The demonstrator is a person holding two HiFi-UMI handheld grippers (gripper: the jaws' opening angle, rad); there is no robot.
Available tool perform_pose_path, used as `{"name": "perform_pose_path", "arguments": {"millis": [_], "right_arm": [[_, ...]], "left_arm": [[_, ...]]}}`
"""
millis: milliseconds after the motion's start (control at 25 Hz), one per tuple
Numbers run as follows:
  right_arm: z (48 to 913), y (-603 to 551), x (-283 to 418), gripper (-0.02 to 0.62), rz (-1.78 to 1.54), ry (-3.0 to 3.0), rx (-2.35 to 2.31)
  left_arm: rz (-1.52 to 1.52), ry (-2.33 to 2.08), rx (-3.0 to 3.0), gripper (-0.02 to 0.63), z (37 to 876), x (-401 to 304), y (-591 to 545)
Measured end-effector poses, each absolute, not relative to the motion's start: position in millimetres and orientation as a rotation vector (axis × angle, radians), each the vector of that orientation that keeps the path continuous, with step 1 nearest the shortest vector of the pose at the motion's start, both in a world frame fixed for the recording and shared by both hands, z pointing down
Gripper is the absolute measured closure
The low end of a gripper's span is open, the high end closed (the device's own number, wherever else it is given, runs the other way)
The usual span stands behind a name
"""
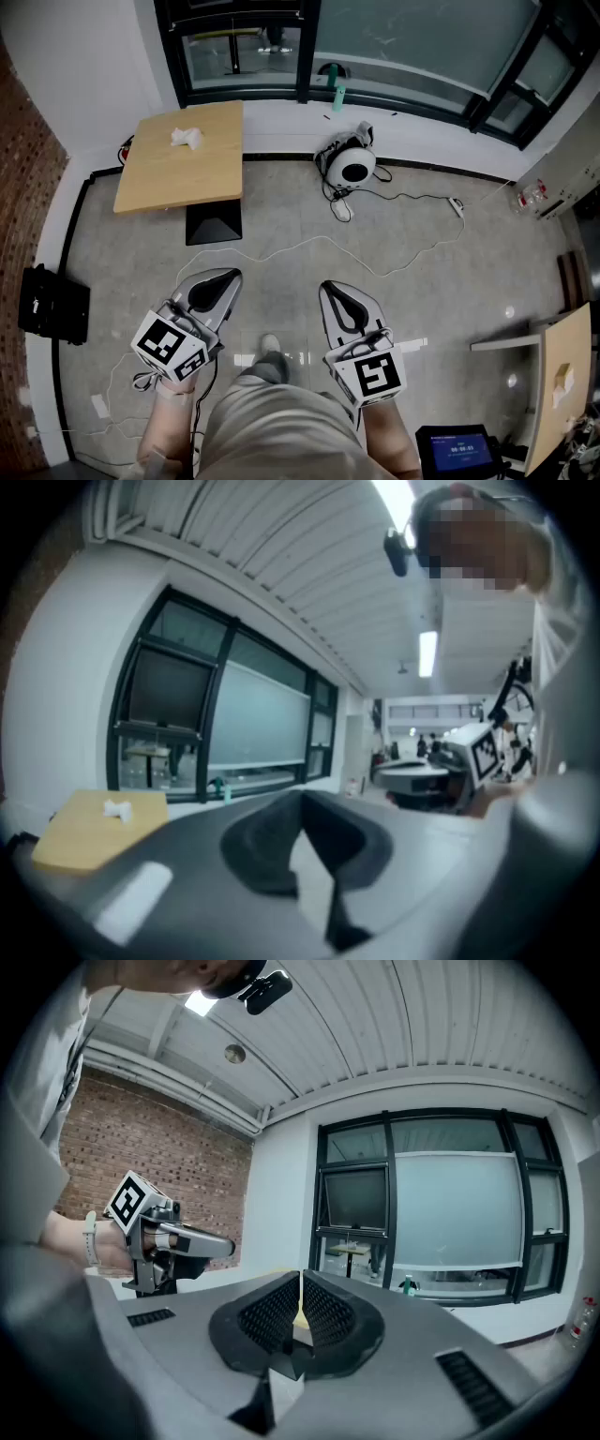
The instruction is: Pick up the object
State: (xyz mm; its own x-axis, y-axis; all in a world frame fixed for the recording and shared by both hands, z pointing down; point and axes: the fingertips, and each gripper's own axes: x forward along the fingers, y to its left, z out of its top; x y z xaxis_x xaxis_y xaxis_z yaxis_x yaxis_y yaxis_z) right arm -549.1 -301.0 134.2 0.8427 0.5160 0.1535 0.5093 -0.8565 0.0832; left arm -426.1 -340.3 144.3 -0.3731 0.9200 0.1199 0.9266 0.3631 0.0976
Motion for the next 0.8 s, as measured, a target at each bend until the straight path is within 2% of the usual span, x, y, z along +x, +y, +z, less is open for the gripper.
{"name": "perform_pose_path", "arguments": {"millis": [120, 240, 320, 400, 600, 800], "right_arm": [[124.3, -246.2, -508.8, 0.583, 0.212, 0.813, 2.98], [130.9, -181.6, -473.7, 0.583, 0.303, 0.814, 2.947], [136.6, -139.8, -451.5, 0.583, 0.342, 0.788, 2.944], [142.6, -96.8, -428.9, 0.583, 0.337, 0.744, 2.968], [168.0, 26.9, -378.9, 0.583, 0.33, 0.579, 2.991], [155.5, 160.0, -323.5, 0.583, 0.349, 0.326, 3.003]], "left_arm": [[-0.211, -2.559, -1.717, 0.607, 143.0, -383.0, -284.6], [-0.231, -2.542, -1.769, 0.606, 144.8, -344.7, -224.7], [-0.266, -2.515, -1.806, 0.577, 152.2, -325.3, -187.5], [-0.302, -2.484, -1.833, 0.577, 164.6, -306.6, -148.6], [-0.33, -2.364, -1.935, 0.575, 193.8, -259.2, -36.2], [-0.335, -2.2, -2.113, 0.564, 181.2, -210.3, 79.5]]}}
